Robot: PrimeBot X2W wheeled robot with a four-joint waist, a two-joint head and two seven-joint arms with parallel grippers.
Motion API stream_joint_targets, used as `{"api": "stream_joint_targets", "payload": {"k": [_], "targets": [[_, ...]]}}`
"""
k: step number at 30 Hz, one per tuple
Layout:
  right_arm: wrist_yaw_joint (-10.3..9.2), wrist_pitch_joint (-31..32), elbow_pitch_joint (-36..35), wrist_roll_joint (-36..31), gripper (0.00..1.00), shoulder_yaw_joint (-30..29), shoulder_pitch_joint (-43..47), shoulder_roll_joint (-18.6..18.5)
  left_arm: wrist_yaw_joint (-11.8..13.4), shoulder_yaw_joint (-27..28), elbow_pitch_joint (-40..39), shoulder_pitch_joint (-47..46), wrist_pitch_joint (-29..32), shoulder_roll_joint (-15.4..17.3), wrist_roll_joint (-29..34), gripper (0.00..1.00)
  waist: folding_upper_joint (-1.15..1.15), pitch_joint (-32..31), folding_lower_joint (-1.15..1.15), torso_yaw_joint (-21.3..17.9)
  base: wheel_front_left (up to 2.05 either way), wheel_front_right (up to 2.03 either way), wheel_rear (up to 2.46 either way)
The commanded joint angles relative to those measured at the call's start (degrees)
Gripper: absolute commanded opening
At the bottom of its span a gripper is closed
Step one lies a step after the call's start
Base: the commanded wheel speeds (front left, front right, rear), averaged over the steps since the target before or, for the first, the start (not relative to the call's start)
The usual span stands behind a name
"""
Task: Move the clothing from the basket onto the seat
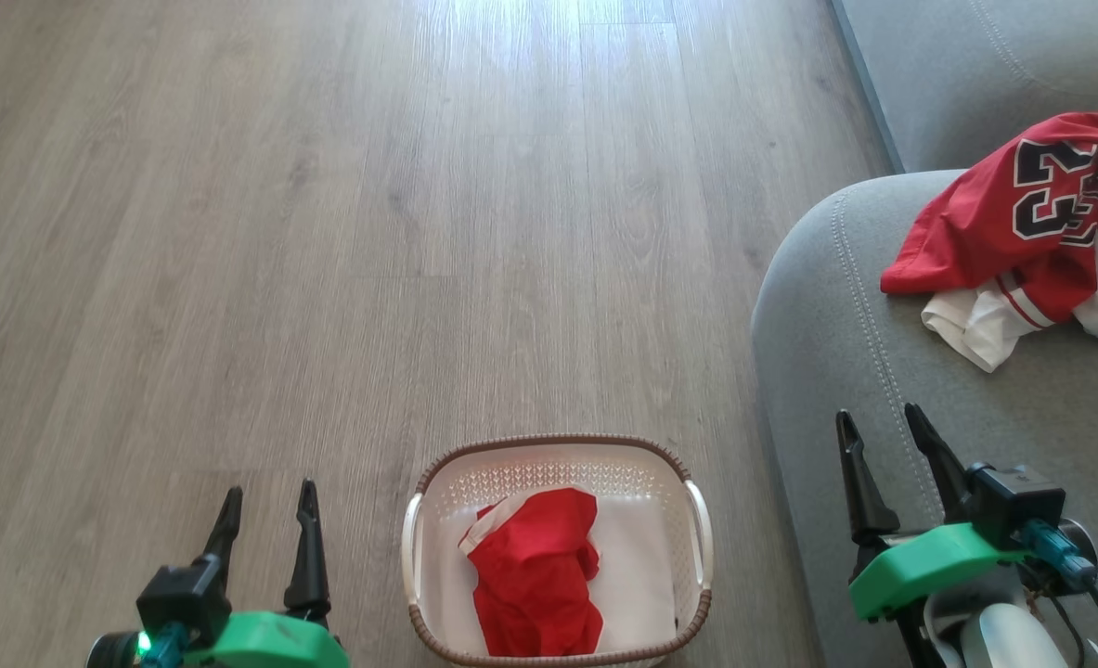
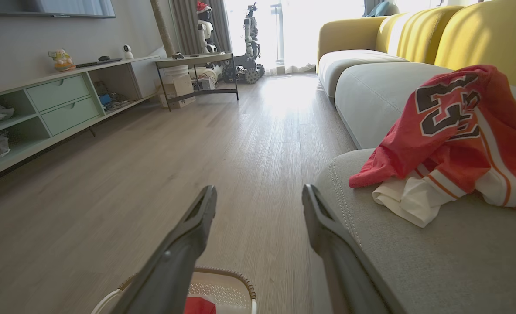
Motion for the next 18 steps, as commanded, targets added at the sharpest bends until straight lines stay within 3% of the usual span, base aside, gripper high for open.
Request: {"api": "stream_joint_targets", "payload": {"k": [1,18], "targets": [[-0.02,-0.7,-1.3,0.4,1.0,1.6,-2.2,0.0,0.2,2.6,-2.1,-0.7,-0.7,1.0,0.7,1.0,0.0,0.0,0.0,0.0,0.0,0.0,0.0],[-0.02,-1.2,-0.1,0.3,1.0,1.9,-2.6,0.0,-0.5,3.9,-2.0,0.9,-0.7,0.2,1.6,1.0,0.0,-0.3,0.0,0.0,0.0,0.0,0.0]]}}
